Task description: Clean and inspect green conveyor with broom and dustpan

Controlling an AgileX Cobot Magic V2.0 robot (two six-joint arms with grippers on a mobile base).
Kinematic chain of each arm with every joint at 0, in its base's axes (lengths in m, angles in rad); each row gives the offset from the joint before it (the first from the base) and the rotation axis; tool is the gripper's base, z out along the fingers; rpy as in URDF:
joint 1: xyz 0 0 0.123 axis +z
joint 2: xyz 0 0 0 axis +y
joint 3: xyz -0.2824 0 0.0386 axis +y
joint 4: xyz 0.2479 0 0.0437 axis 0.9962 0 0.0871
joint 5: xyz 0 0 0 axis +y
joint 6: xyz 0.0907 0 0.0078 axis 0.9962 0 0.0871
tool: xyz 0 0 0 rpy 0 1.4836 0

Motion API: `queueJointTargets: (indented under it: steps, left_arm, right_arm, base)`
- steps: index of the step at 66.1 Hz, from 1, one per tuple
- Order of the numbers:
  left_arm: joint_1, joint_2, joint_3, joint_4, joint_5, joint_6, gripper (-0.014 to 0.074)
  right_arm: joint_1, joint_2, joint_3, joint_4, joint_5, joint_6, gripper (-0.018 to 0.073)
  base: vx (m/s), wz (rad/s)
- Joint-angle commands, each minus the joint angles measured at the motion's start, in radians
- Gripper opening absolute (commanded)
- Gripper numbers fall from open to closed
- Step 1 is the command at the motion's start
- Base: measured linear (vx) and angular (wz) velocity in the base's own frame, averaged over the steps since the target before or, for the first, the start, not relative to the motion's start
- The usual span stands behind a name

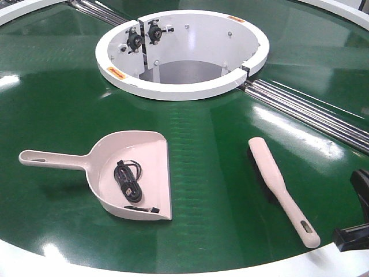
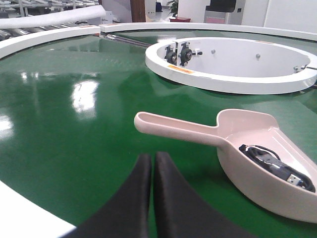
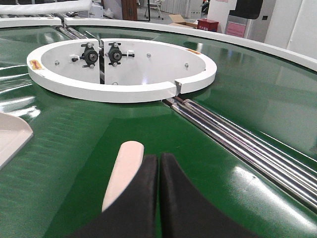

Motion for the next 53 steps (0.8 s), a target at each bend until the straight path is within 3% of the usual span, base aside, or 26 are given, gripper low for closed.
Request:
queueJointTargets:
  steps: [1, 5, 17, 31, 53]
  left_arm:
    - [0.001, -0.069, 0.034, -0.005, -0.100, -0.009, -0.0006]
    - [0.001, -0.126, 0.031, 0.001, -0.032, -0.009, -0.0006]
    - [0.021, -0.116, 0.031, 0.009, -0.022, -0.008, -0.0006]
    - [0.021, -0.115, 0.029, 0.151, -0.034, -0.008, -0.0006]
    - [0.021, -0.115, 0.029, 0.151, -0.034, -0.008, -0.0006]
  right_arm:
    - [-0.003, 0.000, -0.028, -0.006, -0.079, -0.005, -0.0003]
    - [-0.003, 0.000, -0.028, -0.006, -0.079, -0.005, -0.0003]
    - [-0.003, 0.000, -0.028, -0.006, -0.079, -0.005, -0.0003]
    - [-0.003, 0.000, -0.028, -0.006, -0.079, -0.005, -0.0003]
    - [-0.003, 0.000, -0.028, -0.006, -0.079, -0.005, -0.0003]
  base:
    - [0.00, 0.00]
    - [0.00, 0.00]
    - [0.00, 0.00]
    - [0.00, 0.00]
    - [0.00, 0.00]
